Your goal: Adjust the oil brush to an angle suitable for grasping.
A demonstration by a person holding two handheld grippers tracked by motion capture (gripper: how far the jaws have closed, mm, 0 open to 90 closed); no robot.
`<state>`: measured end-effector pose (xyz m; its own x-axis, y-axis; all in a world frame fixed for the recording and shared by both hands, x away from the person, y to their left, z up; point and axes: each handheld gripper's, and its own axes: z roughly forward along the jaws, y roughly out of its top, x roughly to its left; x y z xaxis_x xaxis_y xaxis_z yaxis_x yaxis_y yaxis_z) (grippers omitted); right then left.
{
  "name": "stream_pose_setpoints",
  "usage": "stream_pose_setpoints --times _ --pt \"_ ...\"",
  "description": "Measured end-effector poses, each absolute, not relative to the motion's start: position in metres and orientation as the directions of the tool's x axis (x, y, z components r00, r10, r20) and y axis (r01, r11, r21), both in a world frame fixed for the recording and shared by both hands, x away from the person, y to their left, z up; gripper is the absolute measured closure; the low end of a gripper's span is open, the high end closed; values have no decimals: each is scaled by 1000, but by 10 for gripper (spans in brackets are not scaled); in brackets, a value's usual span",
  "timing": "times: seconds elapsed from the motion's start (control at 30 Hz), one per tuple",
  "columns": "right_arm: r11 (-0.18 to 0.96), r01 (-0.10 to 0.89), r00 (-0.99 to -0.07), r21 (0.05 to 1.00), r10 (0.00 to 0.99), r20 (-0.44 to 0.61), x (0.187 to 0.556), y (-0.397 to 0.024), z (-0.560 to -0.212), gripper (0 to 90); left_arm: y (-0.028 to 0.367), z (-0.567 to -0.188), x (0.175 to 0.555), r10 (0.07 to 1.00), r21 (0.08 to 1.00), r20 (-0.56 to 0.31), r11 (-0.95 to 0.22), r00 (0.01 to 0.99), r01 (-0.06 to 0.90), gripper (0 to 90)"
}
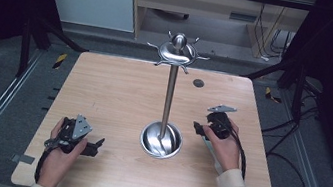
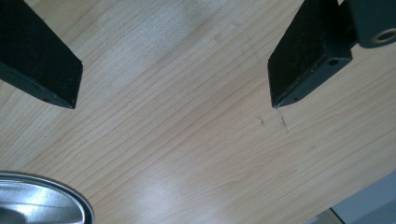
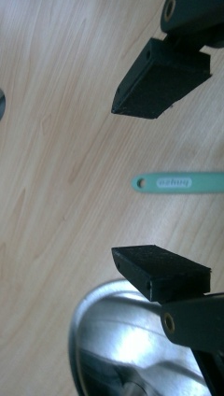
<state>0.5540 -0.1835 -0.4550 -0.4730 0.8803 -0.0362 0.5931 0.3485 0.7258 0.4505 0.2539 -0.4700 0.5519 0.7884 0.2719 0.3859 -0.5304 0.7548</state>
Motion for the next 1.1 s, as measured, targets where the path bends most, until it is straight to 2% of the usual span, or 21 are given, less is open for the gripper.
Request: stream_pose_setpoints --times 0.1,0.13,0.2,0.3,0.33,0.4,0.5,0.6,0.63,0.7,0.73,0.8,0.9,1.1 --pt "372 587 -496 719 867 -44 549 -178 -455 301 253 -470 450 787 755 274 -532 553 383 27" --pt "391 583 -517 713 855 -45 547 -175 -455 349 252 -470 450 785 754 276 -535 555 382 27" --pt "402 579 -529 709 847 -48 545 -174 -455 365 252 -469 449 779 750 280 -542 561 379 27" --pt "434 567 -559 700 827 -59 541 -170 -455 435 252 -469 450 779 751 278 -541 561 379 27" --pt "453 556 -578 697 813 -67 540 -169 -456 487 252 -469 450 780 751 277 -540 561 380 27" --pt "473 550 -593 689 801 -76 539 -167 -458 537 252 -469 450 781 752 276 -538 560 380 27" --pt "512 540 -614 669 783 -103 539 -165 -462 583 252 -469 450 779 752 276 -540 562 379 27" --pt "519 537 -619 665 778 -106 539 -166 -467 691 251 -469 450 779 752 278 -540 562 378 27" --pt "519 537 -619 665 778 -106 539 -166 -467 691 251 -469 450 779 752 278 -541 562 377 27" --pt "519 545 -612 658 783 -111 539 -168 -470 756 251 -469 450 778 751 278 -541 563 378 27" --pt "521 553 -605 651 788 -117 540 -170 -473 819 251 -469 450 779 752 277 -541 563 378 27" --pt "515 566 -595 643 795 -113 542 -172 -475 861 251 -469 450 779 751 278 -541 563 378 28" --pt "512 578 -584 636 803 -115 544 -172 -478 893 250 -470 450 780 754 276 -538 562 377 28" --pt "502 610 -558 613 822 -117 546 -174 -483 898 251 -470 450 780 754 276 -538 562 377 28"
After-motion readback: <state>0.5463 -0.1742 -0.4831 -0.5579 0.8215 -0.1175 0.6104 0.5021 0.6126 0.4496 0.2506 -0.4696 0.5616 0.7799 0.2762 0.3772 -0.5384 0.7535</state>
